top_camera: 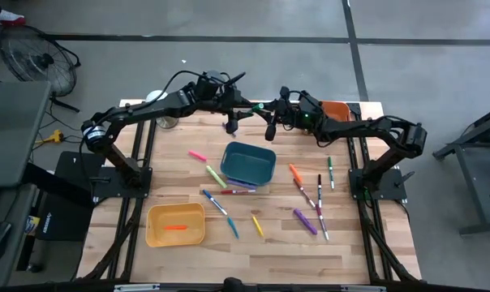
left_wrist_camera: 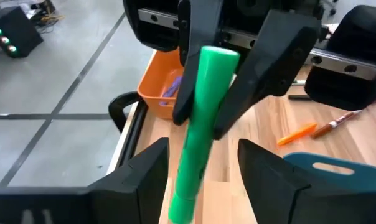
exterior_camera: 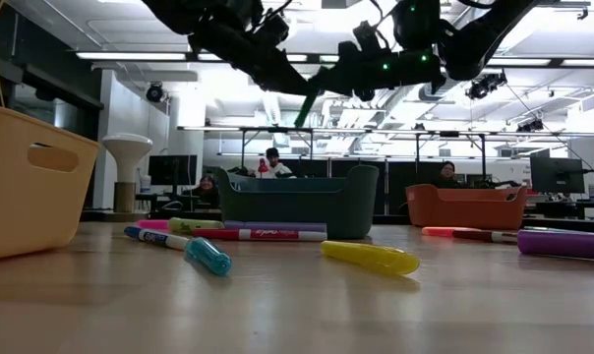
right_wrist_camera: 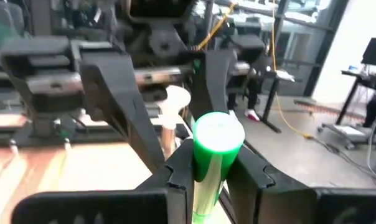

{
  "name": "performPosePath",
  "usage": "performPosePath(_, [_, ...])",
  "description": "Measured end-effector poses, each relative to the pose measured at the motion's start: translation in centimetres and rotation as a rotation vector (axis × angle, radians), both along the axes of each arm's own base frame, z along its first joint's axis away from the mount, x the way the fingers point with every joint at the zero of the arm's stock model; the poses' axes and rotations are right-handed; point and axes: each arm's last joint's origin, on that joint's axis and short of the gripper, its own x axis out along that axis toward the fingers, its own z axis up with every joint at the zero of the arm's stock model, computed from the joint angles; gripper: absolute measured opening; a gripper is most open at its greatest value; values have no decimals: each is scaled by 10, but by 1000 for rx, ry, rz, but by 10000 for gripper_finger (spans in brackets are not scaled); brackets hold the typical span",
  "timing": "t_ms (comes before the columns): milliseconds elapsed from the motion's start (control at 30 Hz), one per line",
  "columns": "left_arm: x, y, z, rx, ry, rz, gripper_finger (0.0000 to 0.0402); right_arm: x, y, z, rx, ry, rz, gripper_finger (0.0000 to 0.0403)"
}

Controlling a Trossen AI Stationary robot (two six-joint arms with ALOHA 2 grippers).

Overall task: Pick & Place Markers
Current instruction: Put the green highlighter pen into the orange bin

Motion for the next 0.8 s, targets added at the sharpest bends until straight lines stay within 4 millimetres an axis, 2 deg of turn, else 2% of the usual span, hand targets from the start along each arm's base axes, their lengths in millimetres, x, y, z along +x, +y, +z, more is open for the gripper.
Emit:
performPosePath(400, [-9,1,-15,1,198,151,192,-14,-20,-9,50,114,-83,56])
performPosePath(600, [-12,-3,-24,-58,246,93,193,-31,-24,4,41,159,-119,56])
performPosePath(800, [-15,-6,-46,-120,262,70,193,-52,-24,18,11,240,-216,56])
